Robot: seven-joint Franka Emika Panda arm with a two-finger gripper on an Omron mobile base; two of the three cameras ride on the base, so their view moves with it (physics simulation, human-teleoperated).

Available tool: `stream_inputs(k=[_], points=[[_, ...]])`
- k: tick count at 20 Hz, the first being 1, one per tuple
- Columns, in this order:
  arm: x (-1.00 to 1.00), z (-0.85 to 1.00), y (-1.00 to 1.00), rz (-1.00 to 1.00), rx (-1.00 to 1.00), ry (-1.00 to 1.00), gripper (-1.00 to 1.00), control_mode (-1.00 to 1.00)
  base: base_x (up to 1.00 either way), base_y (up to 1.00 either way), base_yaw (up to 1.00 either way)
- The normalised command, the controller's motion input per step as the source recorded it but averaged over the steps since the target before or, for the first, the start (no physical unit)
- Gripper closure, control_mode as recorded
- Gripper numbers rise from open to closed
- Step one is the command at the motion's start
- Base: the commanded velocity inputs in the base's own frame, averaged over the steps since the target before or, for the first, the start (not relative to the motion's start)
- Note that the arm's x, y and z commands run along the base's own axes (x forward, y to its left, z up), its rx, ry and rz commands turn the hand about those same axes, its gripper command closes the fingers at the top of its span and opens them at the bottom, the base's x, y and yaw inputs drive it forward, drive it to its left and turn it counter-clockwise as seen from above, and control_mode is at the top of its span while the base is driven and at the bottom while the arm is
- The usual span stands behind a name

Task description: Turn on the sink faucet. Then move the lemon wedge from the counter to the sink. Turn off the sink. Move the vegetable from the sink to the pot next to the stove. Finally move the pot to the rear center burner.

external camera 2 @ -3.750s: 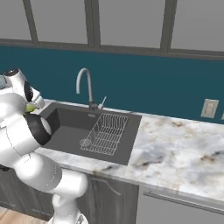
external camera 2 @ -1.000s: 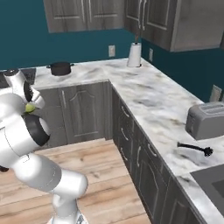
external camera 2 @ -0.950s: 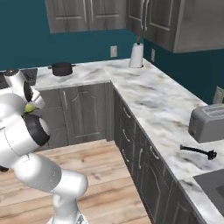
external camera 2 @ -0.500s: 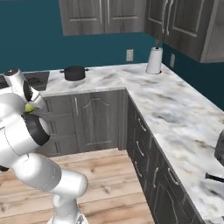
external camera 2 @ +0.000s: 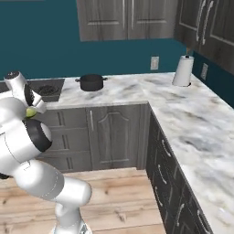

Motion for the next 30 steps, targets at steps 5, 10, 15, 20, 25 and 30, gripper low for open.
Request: stream_inputs(k=[5, 10, 15, 20, 25, 30], points=[[0.0, 0.0, 0.0, 0.0, 0.0, 0.0, 1.0, 1.0, 0.63, 0.05, 0.23], [0.0, 0.0, 0.0, 0.0, 0.0, 0.0, 1.0, 1.0, 0.75, 0.01, 0.21], [0.0, 0.0, 0.0, 0.0, 0.0, 0.0, 1.0, 1.0, 0.75, 0.01, 0.19], [0.0, 0.0, 0.0, 0.0, 0.0, 0.0, 1.0, 1.0, 0.88, 0.0, 0.12], [0.0, 0.0, 0.0, 0.0, 0.0, 0.0, 1.0, 1.0, 0.62, 0.03, 0.09], [0.0, 0.0, 0.0, 0.0, 0.0, 0.0, 1.0, 1.0, 0.48, 0.32, 0.02]])
